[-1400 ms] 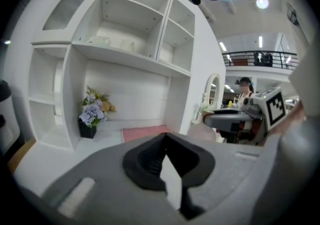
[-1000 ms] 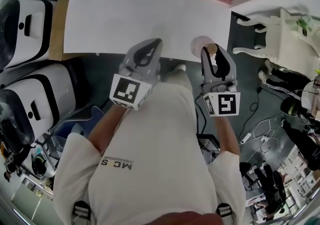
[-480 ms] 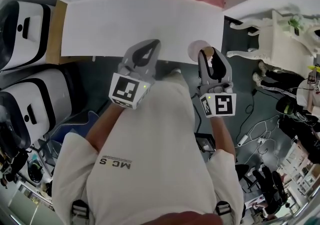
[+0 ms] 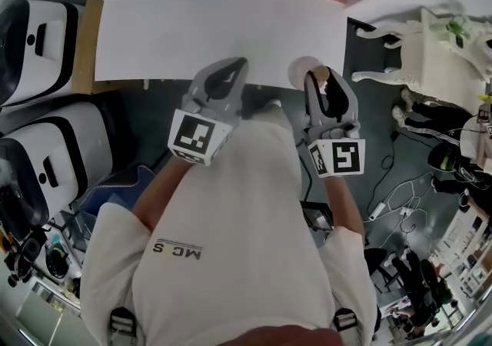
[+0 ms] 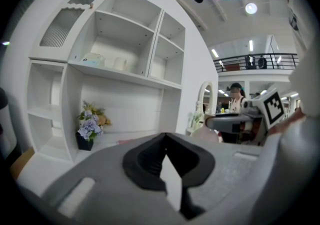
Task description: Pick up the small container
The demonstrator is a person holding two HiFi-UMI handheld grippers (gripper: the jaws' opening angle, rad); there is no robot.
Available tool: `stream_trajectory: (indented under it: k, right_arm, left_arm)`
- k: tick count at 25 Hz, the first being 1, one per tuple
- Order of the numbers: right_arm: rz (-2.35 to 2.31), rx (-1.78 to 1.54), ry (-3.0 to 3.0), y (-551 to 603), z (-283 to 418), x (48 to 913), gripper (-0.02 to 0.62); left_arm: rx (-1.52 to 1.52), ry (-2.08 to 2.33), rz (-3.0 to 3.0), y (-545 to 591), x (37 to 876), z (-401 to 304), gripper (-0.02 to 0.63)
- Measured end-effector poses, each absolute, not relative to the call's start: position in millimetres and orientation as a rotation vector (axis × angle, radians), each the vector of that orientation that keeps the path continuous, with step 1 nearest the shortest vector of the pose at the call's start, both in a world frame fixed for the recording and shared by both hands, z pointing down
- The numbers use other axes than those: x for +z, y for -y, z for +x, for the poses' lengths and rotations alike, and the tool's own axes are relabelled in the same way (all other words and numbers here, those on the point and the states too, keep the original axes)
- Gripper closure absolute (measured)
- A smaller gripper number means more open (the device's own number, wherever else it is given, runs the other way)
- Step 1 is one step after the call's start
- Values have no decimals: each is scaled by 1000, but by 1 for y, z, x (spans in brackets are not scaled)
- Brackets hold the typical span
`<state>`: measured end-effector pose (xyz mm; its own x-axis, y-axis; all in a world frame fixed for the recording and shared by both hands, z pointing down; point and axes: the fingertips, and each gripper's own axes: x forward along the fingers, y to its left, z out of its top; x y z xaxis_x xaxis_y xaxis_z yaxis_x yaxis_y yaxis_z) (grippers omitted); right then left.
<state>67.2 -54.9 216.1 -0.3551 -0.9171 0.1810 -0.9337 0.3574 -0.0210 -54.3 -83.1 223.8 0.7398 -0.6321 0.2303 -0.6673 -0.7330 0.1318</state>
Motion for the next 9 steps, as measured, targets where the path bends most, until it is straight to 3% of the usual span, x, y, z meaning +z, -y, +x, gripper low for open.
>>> stream_trajectory:
  k: [9]
  right_arm:
    - [1709, 190, 2477, 51, 72, 216, 472]
  left_arm:
    - [262, 1025, 2734, 76, 225, -49, 607]
